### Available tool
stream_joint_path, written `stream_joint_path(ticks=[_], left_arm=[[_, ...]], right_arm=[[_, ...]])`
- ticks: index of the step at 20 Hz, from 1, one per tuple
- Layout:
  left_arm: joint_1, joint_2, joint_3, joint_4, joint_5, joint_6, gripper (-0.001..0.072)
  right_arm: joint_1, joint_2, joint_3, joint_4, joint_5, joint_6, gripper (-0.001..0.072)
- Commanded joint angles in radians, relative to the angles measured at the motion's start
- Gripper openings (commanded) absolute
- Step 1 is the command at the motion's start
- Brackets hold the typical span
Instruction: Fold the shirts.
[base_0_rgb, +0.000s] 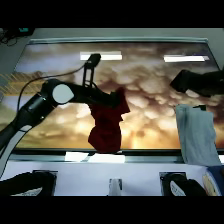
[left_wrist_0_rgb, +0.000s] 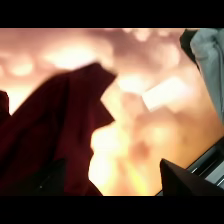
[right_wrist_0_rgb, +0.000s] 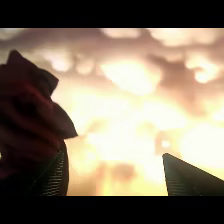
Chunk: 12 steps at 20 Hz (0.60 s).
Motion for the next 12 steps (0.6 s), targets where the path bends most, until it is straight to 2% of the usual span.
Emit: stream_joint_path(ticks=[1,4,6,8,10,12], left_arm=[[0.037,-0.015,-0.021,0.015,-0.225,-0.008,0.072],[0.176,0.036,-0.012,0.204,-0.489,-0.006,0.072],[0.25,0.077,-0.109,0.213,-0.537,-0.006,0.072],[0.278,0.111,-0.269,0.156,-0.484,-0.009,0.072],[0.271,0.113,-0.43,0.023,-0.391,-0.008,0.072],[0.252,0.112,-0.567,-0.126,-0.266,-0.005,0.072]], right_arm=[[0.001,-0.028,-0.128,0.0,0.045,0.003,0.0665],[0.001,-0.033,-0.246,0.071,0.027,-0.027,0.0667],[0.002,-0.033,-0.341,0.148,-0.039,-0.034,0.0667],[0.002,-0.042,-0.441,0.243,-0.143,-0.034,0.0667],[0.002,-0.074,-0.528,0.33,-0.24,-0.037,0.0667],[0.002,-0.123,-0.581,0.399,-0.274,-0.062,0.0667]])
